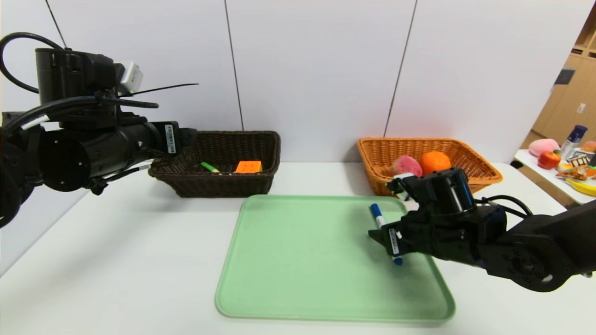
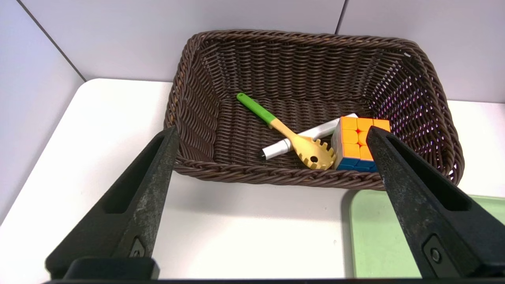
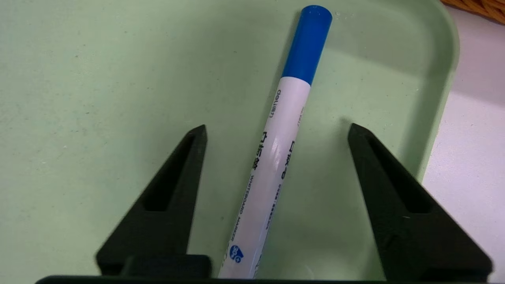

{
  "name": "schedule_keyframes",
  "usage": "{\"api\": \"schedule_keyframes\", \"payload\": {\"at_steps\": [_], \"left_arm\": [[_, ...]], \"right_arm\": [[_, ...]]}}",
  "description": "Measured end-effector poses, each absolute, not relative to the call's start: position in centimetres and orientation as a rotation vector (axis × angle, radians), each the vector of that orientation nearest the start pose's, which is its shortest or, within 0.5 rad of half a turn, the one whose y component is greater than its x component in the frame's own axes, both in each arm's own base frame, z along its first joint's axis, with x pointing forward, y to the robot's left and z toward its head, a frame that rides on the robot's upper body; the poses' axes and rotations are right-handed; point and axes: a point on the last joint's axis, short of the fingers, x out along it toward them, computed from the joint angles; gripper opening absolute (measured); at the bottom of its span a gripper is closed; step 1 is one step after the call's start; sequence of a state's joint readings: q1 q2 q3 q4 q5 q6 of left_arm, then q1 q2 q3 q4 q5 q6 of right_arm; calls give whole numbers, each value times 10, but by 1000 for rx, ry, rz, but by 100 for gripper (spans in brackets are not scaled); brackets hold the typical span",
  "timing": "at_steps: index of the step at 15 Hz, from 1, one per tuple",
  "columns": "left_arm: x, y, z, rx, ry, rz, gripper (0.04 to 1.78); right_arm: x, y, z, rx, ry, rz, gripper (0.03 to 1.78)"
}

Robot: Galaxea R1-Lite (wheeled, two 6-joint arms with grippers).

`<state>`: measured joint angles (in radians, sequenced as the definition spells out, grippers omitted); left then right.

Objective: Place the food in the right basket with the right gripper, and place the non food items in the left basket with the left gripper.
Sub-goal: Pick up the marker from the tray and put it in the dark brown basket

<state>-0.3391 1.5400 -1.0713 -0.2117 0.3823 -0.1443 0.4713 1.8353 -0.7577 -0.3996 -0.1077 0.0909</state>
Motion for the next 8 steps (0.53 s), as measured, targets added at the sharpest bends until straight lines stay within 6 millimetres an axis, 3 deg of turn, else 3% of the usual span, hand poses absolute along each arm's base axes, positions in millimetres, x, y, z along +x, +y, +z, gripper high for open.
{"api": "schedule_keyframes", "payload": {"at_steps": [4,5,6,8], "left_arm": [[260,-83,264,-55,232,60,169],[260,-83,264,-55,230,60,169],[259,-83,265,-55,229,60,169],[259,-83,264,-54,230,60,169]], "right_arm": [[273,136,100,-107,686,314,75],[272,136,100,-107,688,314,39],[271,136,100,-106,687,315,17],[270,136,103,-111,677,302,18]]}}
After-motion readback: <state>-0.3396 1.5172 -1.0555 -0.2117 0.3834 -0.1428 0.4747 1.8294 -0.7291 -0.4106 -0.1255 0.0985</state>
